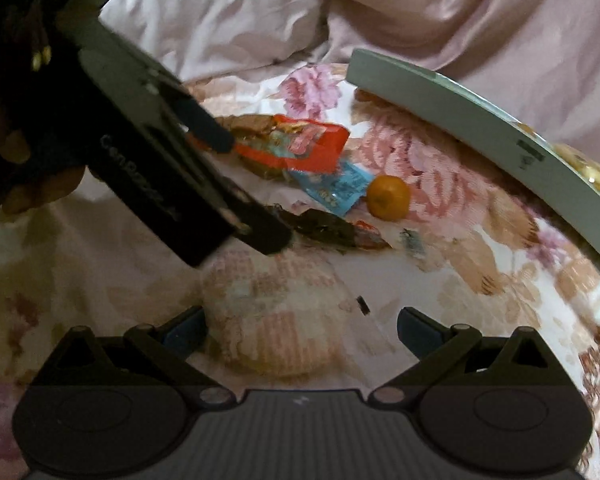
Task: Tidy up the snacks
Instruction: 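Lower the left tool onto the dark snack packet while the right tool lowers onto the round biscuit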
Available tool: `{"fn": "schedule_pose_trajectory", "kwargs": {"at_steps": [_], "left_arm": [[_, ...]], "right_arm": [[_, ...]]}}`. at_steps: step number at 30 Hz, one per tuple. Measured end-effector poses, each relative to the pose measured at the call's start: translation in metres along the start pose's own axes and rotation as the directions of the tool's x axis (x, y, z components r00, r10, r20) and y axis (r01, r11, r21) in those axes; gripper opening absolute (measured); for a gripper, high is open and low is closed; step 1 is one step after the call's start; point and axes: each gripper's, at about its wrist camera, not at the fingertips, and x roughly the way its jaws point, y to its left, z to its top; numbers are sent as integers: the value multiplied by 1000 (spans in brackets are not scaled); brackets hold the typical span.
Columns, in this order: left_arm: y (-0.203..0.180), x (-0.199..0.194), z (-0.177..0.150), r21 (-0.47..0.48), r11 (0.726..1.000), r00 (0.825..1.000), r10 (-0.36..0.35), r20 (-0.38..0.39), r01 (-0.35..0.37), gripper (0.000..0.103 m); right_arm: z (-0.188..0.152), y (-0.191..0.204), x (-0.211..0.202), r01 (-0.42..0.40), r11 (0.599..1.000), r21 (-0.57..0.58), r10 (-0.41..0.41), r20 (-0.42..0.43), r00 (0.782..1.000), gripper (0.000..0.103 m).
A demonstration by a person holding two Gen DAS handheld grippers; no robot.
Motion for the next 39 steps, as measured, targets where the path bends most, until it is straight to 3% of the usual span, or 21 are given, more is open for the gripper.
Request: {"fn": "schedule_pose_trajectory", "kwargs": {"at_steps": [4, 9, 16, 25, 30, 34, 39], "left_arm": [[-3, 7, 3, 3, 1000, 1000, 7, -10, -6, 102], [-9, 15, 13, 20, 999, 999, 32, -1, -32, 102], [-27, 27, 22, 68, 998, 1000, 10, -13, -9, 101], [-35, 47, 25, 149, 988, 997, -27, -75, 38, 86], [-31, 51, 33, 125, 990, 995, -48, -84, 58, 74], [-27, 51, 37, 69, 996, 995, -58, -84, 64, 55], [-33, 47, 34, 46, 996, 992, -74, -102, 79, 51]], "right_arm": [[2, -13, 10, -57, 994, 89, 58, -3, 998, 102], [6, -21, 8, -92, 994, 53, 96, -72, 993, 93], [-3, -46, -8, -21, 998, 68, 29, -119, 992, 86], [-18, -95, -25, 57, 986, 158, -35, -138, 990, 81], [-21, -101, -23, 66, 980, 186, -40, -143, 989, 80], [-19, -100, -22, 68, 981, 180, -43, -138, 989, 80], [-18, -99, -21, 72, 981, 181, -47, -137, 989, 78]]}}
